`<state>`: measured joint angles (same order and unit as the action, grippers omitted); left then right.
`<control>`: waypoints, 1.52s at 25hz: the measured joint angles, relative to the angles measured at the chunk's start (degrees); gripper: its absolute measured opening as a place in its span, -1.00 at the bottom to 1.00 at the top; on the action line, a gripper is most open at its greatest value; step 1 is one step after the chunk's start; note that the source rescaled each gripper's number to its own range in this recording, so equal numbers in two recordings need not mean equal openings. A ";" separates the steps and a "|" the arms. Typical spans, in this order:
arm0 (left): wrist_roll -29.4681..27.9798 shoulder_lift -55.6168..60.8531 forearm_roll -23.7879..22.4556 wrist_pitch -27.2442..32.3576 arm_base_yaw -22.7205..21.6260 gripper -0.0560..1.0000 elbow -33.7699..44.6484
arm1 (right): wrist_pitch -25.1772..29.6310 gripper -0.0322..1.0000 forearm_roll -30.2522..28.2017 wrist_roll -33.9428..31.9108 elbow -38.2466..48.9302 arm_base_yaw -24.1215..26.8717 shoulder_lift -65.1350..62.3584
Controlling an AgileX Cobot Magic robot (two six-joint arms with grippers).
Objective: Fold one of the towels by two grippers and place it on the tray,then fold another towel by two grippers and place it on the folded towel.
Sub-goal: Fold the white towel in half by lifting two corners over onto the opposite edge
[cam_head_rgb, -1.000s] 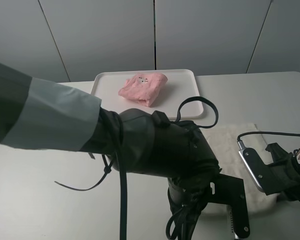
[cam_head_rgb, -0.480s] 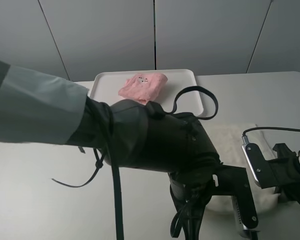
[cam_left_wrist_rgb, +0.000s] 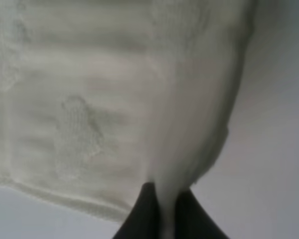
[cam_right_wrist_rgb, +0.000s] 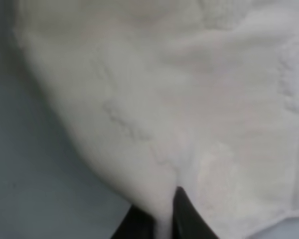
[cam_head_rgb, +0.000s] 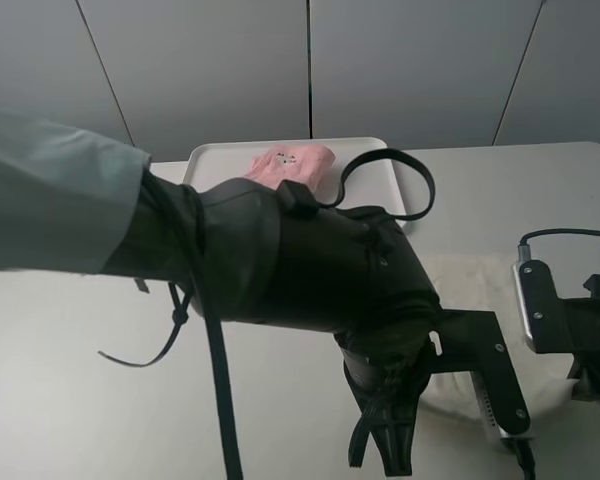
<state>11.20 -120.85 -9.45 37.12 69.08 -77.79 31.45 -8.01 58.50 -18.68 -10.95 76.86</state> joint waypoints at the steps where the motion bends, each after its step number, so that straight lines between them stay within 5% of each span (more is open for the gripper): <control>1: -1.55 0.09 -0.31 0.00 -0.11 -0.89 0.00 | 0.00 -0.94 0.00 -1.77 0.00 0.00 -0.63; 8: -9.93 3.92 -3.06 -2.39 -4.57 -0.89 0.00 | 0.00 -0.94 0.22 -13.72 0.00 0.00 -2.69; 17: -12.13 4.16 -3.06 -6.45 -6.31 -0.89 0.00 | -1.99 -0.94 -1.00 -31.06 -0.83 0.00 -2.69; 26: -13.61 4.16 -3.84 -9.12 -8.54 -0.89 0.00 | -10.58 -0.94 -5.39 -42.31 -2.56 0.00 -2.69; 38: -15.41 4.16 -4.06 -12.09 -11.38 -0.89 0.00 | -16.31 -0.94 -19.36 -55.10 -2.56 0.00 -2.69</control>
<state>-4.21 -116.69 -13.51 25.03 57.70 -77.79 15.13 -27.37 3.41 -21.23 -10.95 74.17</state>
